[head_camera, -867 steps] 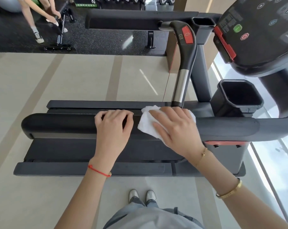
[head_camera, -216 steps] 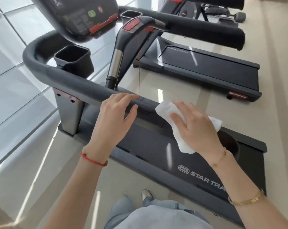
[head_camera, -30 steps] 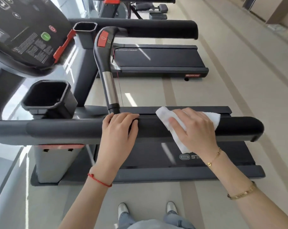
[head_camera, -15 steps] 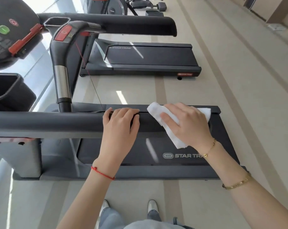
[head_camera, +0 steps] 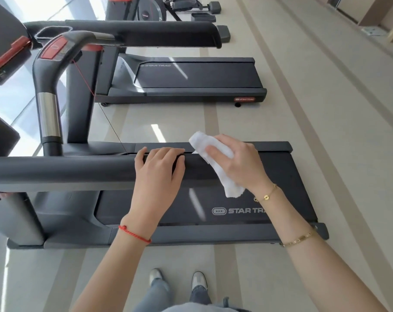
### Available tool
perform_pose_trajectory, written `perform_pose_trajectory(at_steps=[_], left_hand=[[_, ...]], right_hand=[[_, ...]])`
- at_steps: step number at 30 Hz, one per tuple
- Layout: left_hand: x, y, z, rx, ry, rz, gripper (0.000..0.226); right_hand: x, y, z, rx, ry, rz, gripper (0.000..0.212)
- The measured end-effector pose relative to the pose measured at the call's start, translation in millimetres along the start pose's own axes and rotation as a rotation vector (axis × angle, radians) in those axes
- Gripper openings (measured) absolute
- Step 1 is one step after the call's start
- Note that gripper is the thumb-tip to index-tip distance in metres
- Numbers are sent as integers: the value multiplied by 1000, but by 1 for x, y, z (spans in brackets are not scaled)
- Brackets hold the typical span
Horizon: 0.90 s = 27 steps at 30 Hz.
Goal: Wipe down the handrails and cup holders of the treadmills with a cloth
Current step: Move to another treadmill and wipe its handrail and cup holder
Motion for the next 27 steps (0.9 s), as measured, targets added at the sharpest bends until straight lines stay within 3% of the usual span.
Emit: perform_pose_trajectory(at_steps=[8, 15, 18, 22, 27], left_hand=[[2, -2, 1, 4, 7, -25, 23], [0, -2, 1, 13, 3, -35, 22], [-1, -3, 0, 16, 12, -29, 22], [-2, -3, -1, 17, 7, -32, 23], [-2, -3, 0, 29, 7, -38, 24]], right_hand=[[0, 45, 1, -285, 24, 185, 34], [-22, 7, 7, -53, -328, -113, 27], [-21, 26, 4, -131, -191, -67, 20], [-14, 58, -2, -244, -43, 83, 36], [-38, 24, 7, -60, -399, -185, 19]])
Point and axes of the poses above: each hand's wrist, its own y-axis away from the middle knuckle, its own z-axis out of the back of the hand, x = y × z, the point moved 7 cm from there along -y, towards the middle knuckle, and after that the axes turned 4 degrees about y, right-handed, at the moved point
